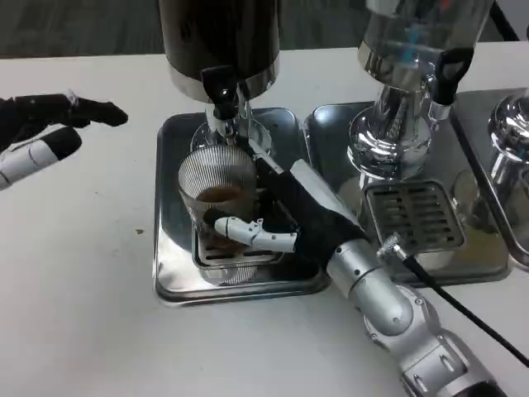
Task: Grasp the cup under the faucet to collect the drink, then remove the cup.
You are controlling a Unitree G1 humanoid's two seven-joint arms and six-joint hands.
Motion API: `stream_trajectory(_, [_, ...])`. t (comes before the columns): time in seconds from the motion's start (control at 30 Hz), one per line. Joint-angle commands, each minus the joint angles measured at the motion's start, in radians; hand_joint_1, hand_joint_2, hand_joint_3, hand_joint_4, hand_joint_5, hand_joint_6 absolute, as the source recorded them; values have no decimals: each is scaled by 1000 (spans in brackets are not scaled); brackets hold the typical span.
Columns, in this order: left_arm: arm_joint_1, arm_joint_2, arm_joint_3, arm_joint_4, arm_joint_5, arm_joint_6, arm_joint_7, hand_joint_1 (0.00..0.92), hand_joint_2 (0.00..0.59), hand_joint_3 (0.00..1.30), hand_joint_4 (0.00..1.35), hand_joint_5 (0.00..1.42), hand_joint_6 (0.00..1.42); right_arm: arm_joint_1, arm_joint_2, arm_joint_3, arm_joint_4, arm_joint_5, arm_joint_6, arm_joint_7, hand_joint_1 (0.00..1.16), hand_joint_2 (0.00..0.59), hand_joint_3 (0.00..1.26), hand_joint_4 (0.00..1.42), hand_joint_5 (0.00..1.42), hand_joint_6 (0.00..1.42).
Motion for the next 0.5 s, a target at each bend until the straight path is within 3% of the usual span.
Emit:
stream_trajectory(0.03, [-8, 17, -7, 1, 13, -2, -4, 0, 132, 392, 307, 216, 223, 33, 5, 10, -3, -10, 30, -9, 560, 213, 0, 67, 257, 275])
stream_trajectory(0.23, [-6, 16, -8, 3, 14, -1, -4, 0, 138, 392, 312, 216, 225, 42, 9, 8, -6, -4, 23, -28, 562, 213, 31, 182, 325, 320])
stream_trajectory(0.5, [-5, 14, -10, 2, 13, 1, -8, 0, 141, 392, 313, 217, 234, 59, 20, 9, -15, -7, 13, -69, 562, 213, 193, 343, 415, 414])
